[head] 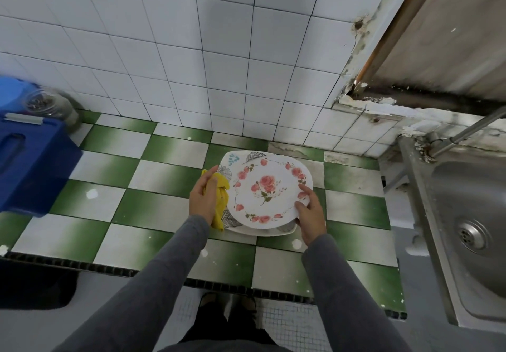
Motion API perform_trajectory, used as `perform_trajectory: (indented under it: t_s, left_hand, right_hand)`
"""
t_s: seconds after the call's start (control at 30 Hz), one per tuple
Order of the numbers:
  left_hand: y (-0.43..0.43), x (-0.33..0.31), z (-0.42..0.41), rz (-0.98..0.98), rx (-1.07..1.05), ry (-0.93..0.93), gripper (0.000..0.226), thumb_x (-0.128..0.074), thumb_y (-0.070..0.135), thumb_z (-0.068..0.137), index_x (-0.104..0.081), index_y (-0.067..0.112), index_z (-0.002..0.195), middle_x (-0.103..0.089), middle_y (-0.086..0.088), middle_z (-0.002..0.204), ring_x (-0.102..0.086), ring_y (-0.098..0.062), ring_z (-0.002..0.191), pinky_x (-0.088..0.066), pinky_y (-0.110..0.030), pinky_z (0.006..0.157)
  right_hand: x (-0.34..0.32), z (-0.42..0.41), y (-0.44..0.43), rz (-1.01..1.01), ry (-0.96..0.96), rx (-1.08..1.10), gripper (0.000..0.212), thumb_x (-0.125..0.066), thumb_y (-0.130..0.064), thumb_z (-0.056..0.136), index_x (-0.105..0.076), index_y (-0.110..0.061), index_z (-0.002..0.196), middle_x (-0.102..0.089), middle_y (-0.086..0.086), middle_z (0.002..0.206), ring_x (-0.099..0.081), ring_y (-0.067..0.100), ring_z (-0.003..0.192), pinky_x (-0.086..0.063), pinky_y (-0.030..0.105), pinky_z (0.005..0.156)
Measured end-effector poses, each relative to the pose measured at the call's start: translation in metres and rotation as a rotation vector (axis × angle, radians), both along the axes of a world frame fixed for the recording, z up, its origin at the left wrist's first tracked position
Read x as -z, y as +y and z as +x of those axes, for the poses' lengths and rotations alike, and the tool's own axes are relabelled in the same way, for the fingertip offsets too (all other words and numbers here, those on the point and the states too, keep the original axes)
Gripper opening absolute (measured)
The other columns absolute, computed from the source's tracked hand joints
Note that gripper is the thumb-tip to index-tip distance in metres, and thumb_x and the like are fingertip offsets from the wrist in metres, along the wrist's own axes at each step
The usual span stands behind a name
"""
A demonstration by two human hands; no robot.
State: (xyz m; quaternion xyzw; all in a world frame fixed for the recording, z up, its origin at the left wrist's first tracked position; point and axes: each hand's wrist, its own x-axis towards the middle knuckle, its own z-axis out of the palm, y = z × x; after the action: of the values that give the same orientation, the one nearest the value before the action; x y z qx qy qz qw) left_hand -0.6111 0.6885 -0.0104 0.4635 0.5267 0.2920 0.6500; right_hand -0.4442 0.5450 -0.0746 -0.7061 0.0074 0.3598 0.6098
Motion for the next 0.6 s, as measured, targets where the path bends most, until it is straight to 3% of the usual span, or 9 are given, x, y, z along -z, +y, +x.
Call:
perform_trajectory:
  t_s: [0.1,0.2,0.27,0.37,0.5,0.6]
  left_hand:
    - [0.003,-0.002,-0.001,-0.015,0.012,-0.004,0.031,-0.043,0.018,0.106,-0.060,0.017,0.132,-0.054,0.010,0.105,-0.051,0.002,0.080,-0.045,-0.006,0.049]
    - [0.007,-0.003,-0.001,-0.019,0.024,-0.020,0.031,-0.044,0.017,0.106,-0.061,0.019,0.131,-0.058,0.008,0.106,-0.057,-0.001,0.082,-0.048,-0.007,0.052]
    - [0.010,-0.005,-0.001,-0.011,0.025,-0.032,0.030,-0.044,0.015,0.106,-0.062,0.018,0.130,-0.057,0.013,0.103,-0.055,0.001,0.082,-0.047,-0.006,0.053]
    - [0.016,-0.007,-0.002,0.020,0.043,-0.035,0.032,-0.046,0.013,0.105,-0.061,0.015,0.133,-0.054,0.005,0.116,-0.051,0.005,0.085,-0.045,-0.002,0.056]
    - [0.023,-0.009,-0.003,0.055,0.079,-0.042,0.033,-0.047,0.015,0.105,-0.060,0.019,0.135,-0.053,0.000,0.126,-0.054,0.004,0.087,-0.046,-0.003,0.057]
    - [0.027,-0.010,-0.003,0.076,0.086,-0.051,0.033,-0.047,0.015,0.104,-0.060,0.019,0.135,-0.053,-0.001,0.129,-0.053,0.005,0.090,-0.045,-0.002,0.059]
  right_hand:
    - [-0.008,-0.005,0.005,0.056,-0.037,0.037,0.042,-0.050,-0.002,0.100,-0.058,-0.033,0.128,-0.051,0.003,0.136,-0.060,0.017,0.109,-0.060,0.046,0.087]
    - [-0.022,-0.008,0.013,0.077,-0.104,0.031,0.041,-0.047,-0.005,0.102,-0.055,-0.034,0.131,-0.052,-0.001,0.131,-0.060,0.016,0.106,-0.063,0.037,0.078]
    - [-0.029,-0.006,0.019,0.081,-0.125,0.013,0.040,-0.046,-0.009,0.103,-0.055,-0.038,0.130,-0.056,-0.002,0.128,-0.063,0.018,0.106,-0.063,0.038,0.078]
    - [-0.036,-0.003,0.025,0.044,-0.188,-0.010,0.036,-0.045,-0.020,0.104,-0.056,-0.046,0.127,-0.061,-0.002,0.127,-0.064,0.021,0.110,-0.060,0.047,0.088]
    - [-0.052,-0.002,0.030,0.036,-0.362,-0.026,0.033,-0.041,-0.026,0.107,-0.054,-0.041,0.133,-0.057,-0.020,0.120,-0.058,0.017,0.117,-0.055,0.041,0.096]
    - [-0.069,-0.002,0.033,0.115,-0.442,-0.033,0.031,-0.039,-0.032,0.108,-0.055,-0.043,0.132,-0.057,-0.015,0.133,-0.056,0.010,0.125,-0.053,0.036,0.101]
